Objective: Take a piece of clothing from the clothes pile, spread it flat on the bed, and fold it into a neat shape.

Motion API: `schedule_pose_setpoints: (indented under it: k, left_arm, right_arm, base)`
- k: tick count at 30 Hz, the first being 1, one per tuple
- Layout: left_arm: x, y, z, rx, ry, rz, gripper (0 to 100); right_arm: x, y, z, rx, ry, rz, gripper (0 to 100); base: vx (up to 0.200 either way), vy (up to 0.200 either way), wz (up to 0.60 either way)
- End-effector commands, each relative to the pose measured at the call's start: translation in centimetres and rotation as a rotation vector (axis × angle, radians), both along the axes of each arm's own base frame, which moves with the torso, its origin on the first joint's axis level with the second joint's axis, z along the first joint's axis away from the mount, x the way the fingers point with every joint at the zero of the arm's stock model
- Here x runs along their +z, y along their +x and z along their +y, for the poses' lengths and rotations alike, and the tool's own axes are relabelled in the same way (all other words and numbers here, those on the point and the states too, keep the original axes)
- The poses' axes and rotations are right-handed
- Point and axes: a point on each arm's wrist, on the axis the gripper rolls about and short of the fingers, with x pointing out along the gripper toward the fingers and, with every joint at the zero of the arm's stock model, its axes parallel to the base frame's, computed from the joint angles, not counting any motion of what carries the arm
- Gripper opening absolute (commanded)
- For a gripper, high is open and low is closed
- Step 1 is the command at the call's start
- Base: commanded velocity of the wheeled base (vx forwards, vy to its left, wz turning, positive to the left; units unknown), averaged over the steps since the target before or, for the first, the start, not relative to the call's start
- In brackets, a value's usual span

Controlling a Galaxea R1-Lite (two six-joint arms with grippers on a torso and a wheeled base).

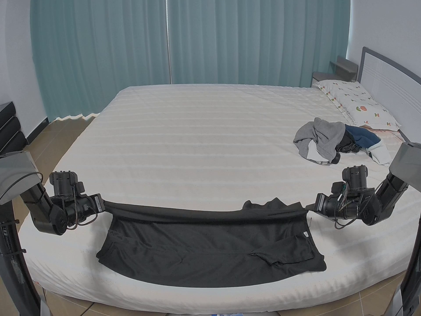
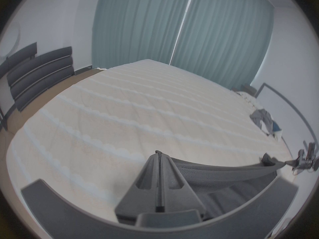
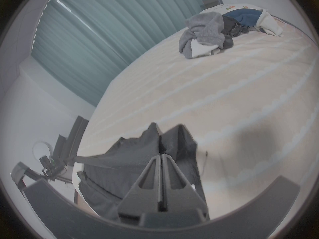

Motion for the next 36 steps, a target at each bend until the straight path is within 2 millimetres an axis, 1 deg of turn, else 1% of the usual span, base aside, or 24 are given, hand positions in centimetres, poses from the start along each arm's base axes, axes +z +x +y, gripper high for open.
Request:
schedule_pose_setpoints:
  k: [1,4,7,9,12,18,20,21,23,24,27,28,31,34,36]
  left_arm:
    - [-0.8,-1.5,0.1,-0.028,0.047,0.055,0]
    - [-1.6,-2.6,0.2,-0.081,0.116,0.115,0]
    - [-1.9,-3.1,0.2,-0.108,0.146,0.142,0]
    - [-2.1,-3.2,0.1,-0.114,0.153,0.148,0]
    - [-2.5,-3.3,-0.1,-0.115,0.156,0.166,0]
    - [-2.7,-3.5,-0.1,-0.122,0.159,0.187,0]
    - [-3.0,-3.8,-0.2,-0.135,0.165,0.227,0]
    - [-3.0,-3.8,-0.2,-0.141,0.167,0.235,100]
    - [-3.0,-3.9,-0.2,-0.14,0.167,0.238,100]
    - [-2.9,-3.9,-0.2,-0.14,0.167,0.235,100]
    - [-2.8,-3.9,-0.2,-0.142,0.168,0.234,100]
    - [-2.7,-4.0,-0.2,-0.139,0.167,0.232,100]
    - [-2.0,-3.9,0.0,-0.132,0.168,0.211,100]
    - [-1.4,-3.7,0.3,-0.123,0.157,0.197,100]
    - [-1.1,-3.4,0.7,-0.105,0.142,0.182,100]
  right_arm:
    - [-1.1,-2.0,0.1,0.039,-0.04,0.061,0]
    - [-2.1,-3.3,0.2,0.068,-0.071,0.104,0]
    - [-3.0,-3.8,0.1,0.099,-0.109,0.125,0]
    - [-3.8,-3.9,0.1,0.11,-0.126,0.142,0]
    - [-4.4,-4.2,0.1,0.119,-0.134,0.162,0]
    - [-4.8,-4.2,0.2,0.125,-0.138,0.172,0]
    - [-5.0,-4.0,0.2,0.102,-0.166,0.175,0]
    - [-5.3,-4.0,0.3,0.096,-0.174,0.18,0]
    - [-5.2,-3.8,0.3,0.094,-0.174,0.165,0]
    - [-5.0,-3.8,0.3,0.094,-0.171,0.156,100]
    - [-4.1,-3.7,0.3,0.086,-0.161,0.131,100]
    - [-3.1,-3.5,0.3,0.082,-0.156,0.098,100]
    - [-1.7,-3.1,0.4,0.068,-0.139,0.052,100]
    - [-0.8,-2.6,0.4,0.04,-0.109,0.028,100]
    - [-0.7,-2.1,0.7,0.008,-0.064,0.032,100]
  base:
    - [0.0,0.0,0.0]
    - [0.0,0.0,0.0]
    - [0.0,0.0,0.0]
    - [0.0,0.0,0.0]
    - [0.0,0.0,0.0]
    - [0.0,0.0,0.0]
    - [0.0,0.0,0.0]
    - [0.0,0.0,0.0]
    - [0.0,0.0,0.0]
    - [0.0,0.0,0.0]
    - [0.0,0.0,0.0]
    - [0.0,0.0,0.0]
    - [0.0,0.0,0.0]
    - [0.0,0.0,0.0]
    - [0.0,0.0,0.0]
